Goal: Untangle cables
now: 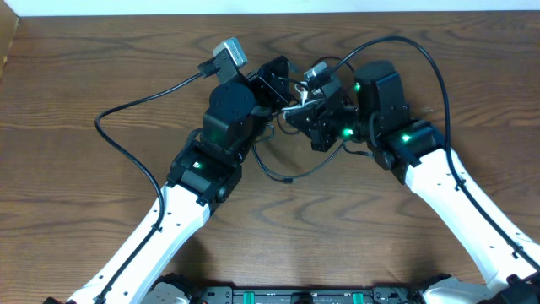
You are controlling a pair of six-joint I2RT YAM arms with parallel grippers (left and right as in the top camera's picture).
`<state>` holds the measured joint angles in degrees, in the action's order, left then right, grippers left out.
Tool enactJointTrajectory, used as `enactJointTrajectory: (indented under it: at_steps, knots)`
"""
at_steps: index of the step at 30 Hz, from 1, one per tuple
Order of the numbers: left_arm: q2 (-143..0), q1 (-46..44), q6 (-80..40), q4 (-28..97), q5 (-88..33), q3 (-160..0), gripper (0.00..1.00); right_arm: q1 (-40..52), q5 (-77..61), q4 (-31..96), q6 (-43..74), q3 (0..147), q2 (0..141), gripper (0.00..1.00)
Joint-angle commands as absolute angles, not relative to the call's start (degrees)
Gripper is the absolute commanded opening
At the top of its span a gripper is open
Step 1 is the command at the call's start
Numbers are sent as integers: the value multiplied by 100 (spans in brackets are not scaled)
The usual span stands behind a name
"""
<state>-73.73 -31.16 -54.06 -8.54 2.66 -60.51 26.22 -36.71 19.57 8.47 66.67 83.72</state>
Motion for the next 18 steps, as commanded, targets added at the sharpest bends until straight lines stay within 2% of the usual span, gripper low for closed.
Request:
enactJointTrajectory:
  at_steps: [1,10,18]
  knots:
    - [-7306,-3120,-5437,-1024,191,-6213,8,2668,-2757,2388,803,6740,8514,1]
    - [-6980,-3081,-5317,-1076,224,-6213,8,2567,-1990,2637,869,6740,8552,1]
    - [-6923,-2969,-4847,-611,917,-6213,8,2425,-3675,2156,941,6740,8530,1]
